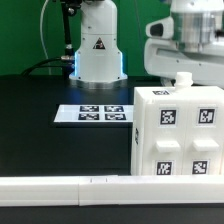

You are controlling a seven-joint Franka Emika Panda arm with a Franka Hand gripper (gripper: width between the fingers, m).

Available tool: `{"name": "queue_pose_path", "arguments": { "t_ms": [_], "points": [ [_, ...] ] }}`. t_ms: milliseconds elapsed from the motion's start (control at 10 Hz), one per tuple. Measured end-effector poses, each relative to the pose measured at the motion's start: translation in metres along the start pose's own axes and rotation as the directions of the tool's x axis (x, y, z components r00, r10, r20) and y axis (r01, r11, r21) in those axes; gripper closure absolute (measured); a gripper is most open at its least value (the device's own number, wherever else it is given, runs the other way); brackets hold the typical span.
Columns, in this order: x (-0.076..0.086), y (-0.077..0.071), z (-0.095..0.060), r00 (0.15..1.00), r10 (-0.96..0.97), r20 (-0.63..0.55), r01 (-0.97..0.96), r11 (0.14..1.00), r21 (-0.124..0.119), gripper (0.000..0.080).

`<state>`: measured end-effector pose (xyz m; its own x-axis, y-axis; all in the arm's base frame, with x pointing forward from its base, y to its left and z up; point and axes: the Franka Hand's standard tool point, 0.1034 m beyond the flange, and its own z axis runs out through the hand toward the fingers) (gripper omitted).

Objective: Assemble cabinet

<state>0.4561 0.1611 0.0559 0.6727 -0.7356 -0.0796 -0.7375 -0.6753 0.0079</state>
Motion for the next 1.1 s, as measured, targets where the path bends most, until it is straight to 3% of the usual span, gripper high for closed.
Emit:
{"name": "queue_pose_path", "arguments": {
  "t_ms": [300,500,600,700,1000,1100],
  "points": [
    [0.003,0.001,-0.002,1.000,-0.001,0.002,0.001,1.000,0.006,0.0003],
    [0.002,0.017,0.011,0.989,0.149,-0.006,-0.149,0.988,0.038,0.0003],
    [0.003,0.017,0.019,0.985,0.170,-0.016,-0.169,0.985,0.039,0.0003],
    [0.012,0.014,0.022,0.987,0.151,-0.046,-0.148,0.987,0.069,0.0003],
    [0.014,0.014,0.023,0.985,0.165,-0.045,-0.161,0.984,0.078,0.0003],
    [0.022,0.017,0.025,0.976,0.215,-0.045,-0.209,0.973,0.102,0.0003]
  ]
}}
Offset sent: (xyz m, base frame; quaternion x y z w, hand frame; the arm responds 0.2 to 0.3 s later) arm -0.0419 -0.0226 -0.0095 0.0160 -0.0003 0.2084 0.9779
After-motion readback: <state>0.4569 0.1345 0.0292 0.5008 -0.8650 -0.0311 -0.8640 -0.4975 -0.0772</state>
